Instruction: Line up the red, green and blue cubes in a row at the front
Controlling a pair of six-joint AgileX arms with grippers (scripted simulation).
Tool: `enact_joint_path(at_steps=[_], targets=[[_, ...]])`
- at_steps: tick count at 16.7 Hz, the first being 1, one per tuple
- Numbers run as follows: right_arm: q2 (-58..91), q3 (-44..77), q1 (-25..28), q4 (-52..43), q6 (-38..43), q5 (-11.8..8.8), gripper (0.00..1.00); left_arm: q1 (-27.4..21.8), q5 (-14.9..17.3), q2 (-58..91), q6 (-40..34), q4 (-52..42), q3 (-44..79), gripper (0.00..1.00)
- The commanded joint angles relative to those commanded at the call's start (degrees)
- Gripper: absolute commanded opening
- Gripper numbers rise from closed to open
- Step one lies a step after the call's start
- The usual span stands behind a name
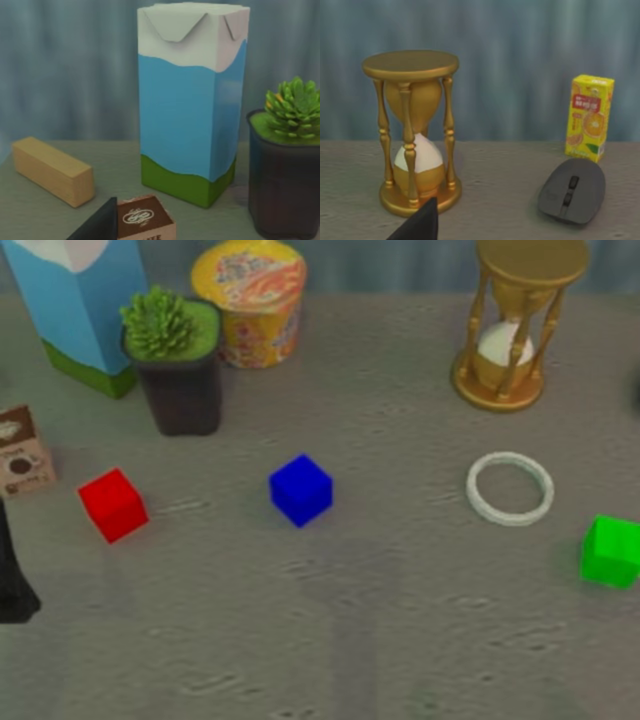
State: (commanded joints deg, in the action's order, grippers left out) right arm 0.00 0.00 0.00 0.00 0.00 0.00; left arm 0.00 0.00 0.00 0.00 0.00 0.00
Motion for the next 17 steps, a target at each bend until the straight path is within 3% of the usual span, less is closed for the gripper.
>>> enact_joint_path(at_steps=[4,8,17], targets=[[0.0,0.0,0.0,0.0,0.0,0.0,1.0,-0.13,-0.02,1.75,0.83,-1.14,1.72,1.0],[0.0,0.0,0.0,0.0,0.0,0.0,1.0,-0.98,-0.01,12.53,5.57,-7.48,11.54,1.0],[0.0,0.0,0.0,0.0,0.0,0.0,1.0,-4.32,0.16,64.62,23.77,-32.95,48.05,1.0]])
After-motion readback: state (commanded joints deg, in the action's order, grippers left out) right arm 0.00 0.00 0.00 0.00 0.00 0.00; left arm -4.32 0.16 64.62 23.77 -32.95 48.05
